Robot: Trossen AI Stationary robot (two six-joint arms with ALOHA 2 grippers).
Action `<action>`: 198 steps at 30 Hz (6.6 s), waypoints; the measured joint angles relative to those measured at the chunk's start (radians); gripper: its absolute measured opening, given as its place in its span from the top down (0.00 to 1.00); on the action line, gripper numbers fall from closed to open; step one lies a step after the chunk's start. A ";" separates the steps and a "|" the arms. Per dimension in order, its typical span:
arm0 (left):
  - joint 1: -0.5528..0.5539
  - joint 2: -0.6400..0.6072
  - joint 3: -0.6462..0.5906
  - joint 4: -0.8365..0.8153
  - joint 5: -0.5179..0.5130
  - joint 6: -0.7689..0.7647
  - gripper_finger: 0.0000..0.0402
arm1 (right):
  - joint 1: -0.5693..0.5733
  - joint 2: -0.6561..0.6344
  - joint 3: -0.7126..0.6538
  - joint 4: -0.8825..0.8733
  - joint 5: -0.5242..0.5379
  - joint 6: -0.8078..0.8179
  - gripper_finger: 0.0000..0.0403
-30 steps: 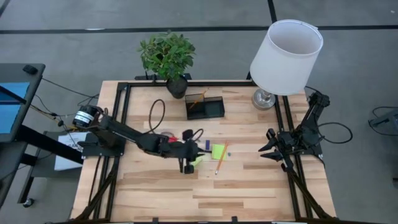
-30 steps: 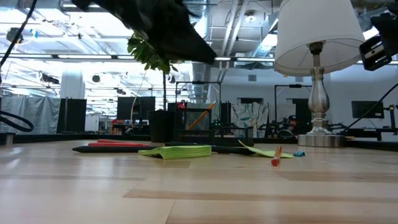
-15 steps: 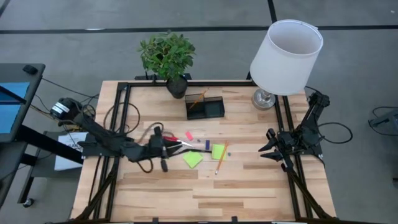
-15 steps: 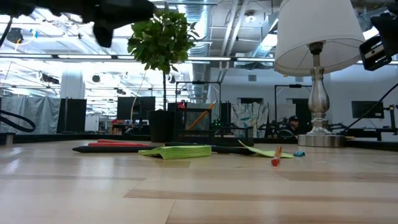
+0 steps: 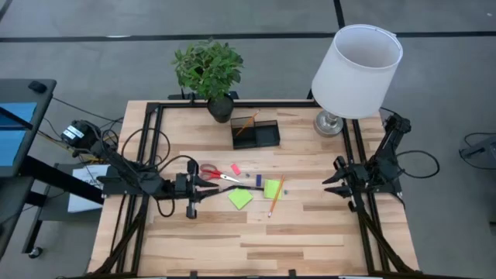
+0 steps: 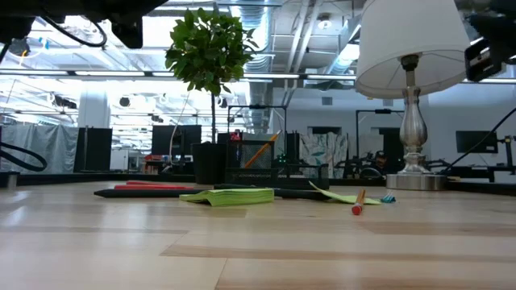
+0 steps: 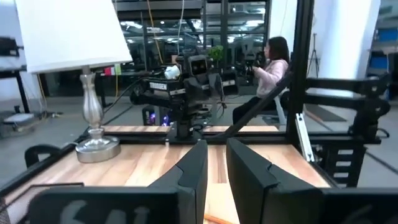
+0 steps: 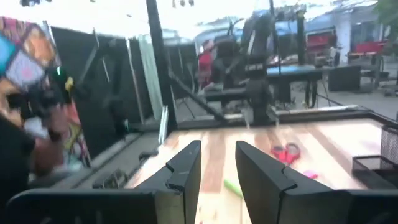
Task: Pick and place office supplies into organizer
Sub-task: Put the orange pencil into the desk organizer
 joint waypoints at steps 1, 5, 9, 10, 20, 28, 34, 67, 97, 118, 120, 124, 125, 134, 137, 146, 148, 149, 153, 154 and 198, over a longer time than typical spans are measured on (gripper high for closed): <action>0.000 0.000 0.000 0.000 0.003 0.009 0.87 | 0.000 0.000 0.000 0.037 -0.004 0.002 0.76; 0.000 0.000 0.000 0.000 0.006 0.061 0.87 | 0.000 0.000 0.000 0.150 -0.010 0.088 0.76; 0.000 0.000 0.000 0.000 0.008 0.157 0.87 | -0.006 0.000 0.015 0.322 0.094 0.014 0.76; 0.000 0.000 0.000 0.000 0.008 0.194 0.87 | -0.011 0.000 0.027 0.354 0.117 -0.031 0.76; 0.000 0.000 0.000 0.005 0.008 0.502 0.87 | -0.142 0.007 0.044 0.424 0.079 -0.027 0.76; 0.020 -0.002 0.002 0.069 0.007 0.556 0.87 | -0.268 0.101 0.044 0.198 0.135 -0.044 0.76; 0.045 -0.002 0.002 0.080 0.008 0.558 0.87 | -0.321 0.233 0.044 0.166 0.138 0.074 0.76; 0.075 -0.002 0.002 0.108 -0.089 0.490 0.87 | -0.281 0.939 0.245 0.146 -0.112 0.618 0.73; 0.075 -0.002 0.002 0.161 -0.083 0.386 0.87 | -0.557 1.554 0.847 -0.422 -0.794 -0.242 0.75; 0.075 -0.002 0.002 0.160 -0.083 0.265 0.87 | -0.596 1.743 0.987 -0.462 -0.909 -0.617 0.75; 0.075 -0.002 0.002 0.161 -0.083 0.264 0.87 | -0.609 1.744 0.989 -0.461 -0.930 -0.638 0.75; 0.075 -0.002 0.002 0.164 -0.083 0.260 0.87 | -0.634 1.744 0.989 -0.458 -0.973 -0.656 0.75; 0.075 -0.002 0.002 0.164 -0.083 0.259 0.87 | -0.638 1.744 0.989 -0.454 -0.978 -0.657 0.75; 0.075 -0.002 0.002 0.164 -0.082 0.243 0.87 | -0.650 1.778 0.989 -0.413 -1.009 -0.682 0.75; 0.075 -0.002 0.002 0.164 -0.082 0.239 0.87 | -0.657 1.812 0.992 -0.389 -1.042 -0.684 0.75; 0.075 -0.002 0.007 0.165 -0.064 0.238 0.87 | -0.690 1.841 0.988 -0.391 -1.094 -0.709 0.75; 0.075 -0.002 0.007 0.166 -0.062 0.238 0.87 | -0.695 1.841 0.988 -0.390 -1.106 -0.724 0.75; 0.075 -0.002 0.007 0.165 -0.063 0.238 0.87 | -0.696 1.841 0.988 -0.389 -1.106 -0.732 0.75; 0.072 -0.002 0.007 0.166 -0.063 0.238 0.87 | -0.701 1.841 0.988 -0.379 -1.109 -0.751 0.75; 0.072 -0.002 0.007 0.166 -0.063 0.237 0.87 | -0.701 1.841 0.988 -0.380 -1.112 -0.757 0.75; 0.072 -0.002 0.036 0.228 -0.039 0.182 0.87 | -0.838 1.805 0.824 -0.132 -1.388 -0.919 0.75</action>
